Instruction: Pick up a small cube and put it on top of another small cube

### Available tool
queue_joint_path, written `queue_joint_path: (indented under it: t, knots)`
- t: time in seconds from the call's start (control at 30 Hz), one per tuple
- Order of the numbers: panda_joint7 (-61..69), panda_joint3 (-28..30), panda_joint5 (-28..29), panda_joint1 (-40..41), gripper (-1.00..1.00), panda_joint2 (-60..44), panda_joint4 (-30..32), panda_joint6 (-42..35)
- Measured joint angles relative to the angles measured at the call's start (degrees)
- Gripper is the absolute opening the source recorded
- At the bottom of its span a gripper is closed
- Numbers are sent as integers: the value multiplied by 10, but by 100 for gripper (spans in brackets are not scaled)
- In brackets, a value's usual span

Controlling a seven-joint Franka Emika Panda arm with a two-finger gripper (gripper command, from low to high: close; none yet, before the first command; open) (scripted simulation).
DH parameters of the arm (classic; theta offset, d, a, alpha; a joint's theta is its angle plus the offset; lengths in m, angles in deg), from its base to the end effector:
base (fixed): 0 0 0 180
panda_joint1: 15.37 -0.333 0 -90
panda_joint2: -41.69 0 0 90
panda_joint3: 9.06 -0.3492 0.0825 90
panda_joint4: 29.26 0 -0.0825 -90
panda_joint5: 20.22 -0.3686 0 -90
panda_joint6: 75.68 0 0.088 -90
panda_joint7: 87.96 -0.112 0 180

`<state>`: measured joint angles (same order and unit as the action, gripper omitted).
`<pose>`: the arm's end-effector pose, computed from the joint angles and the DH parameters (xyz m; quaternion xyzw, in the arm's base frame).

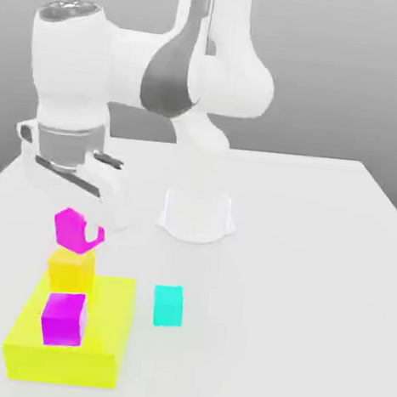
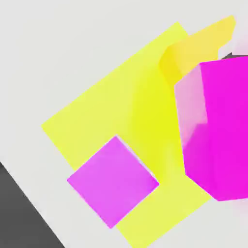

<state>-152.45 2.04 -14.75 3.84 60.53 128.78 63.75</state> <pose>0.3093 -0.1786 0.3513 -0.7067 0.7075 -0.0002 0.0002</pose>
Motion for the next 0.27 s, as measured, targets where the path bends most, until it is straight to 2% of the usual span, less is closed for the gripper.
queue_joint_path:
  t: [0.17,0.2,0.27]
  knots:
    - [2,10,-10,4,-100,-74,26,100]
    - [3,11,-12,4,100,-85,29,113]
    - [3,11,-12,4,100,-85,29,113]
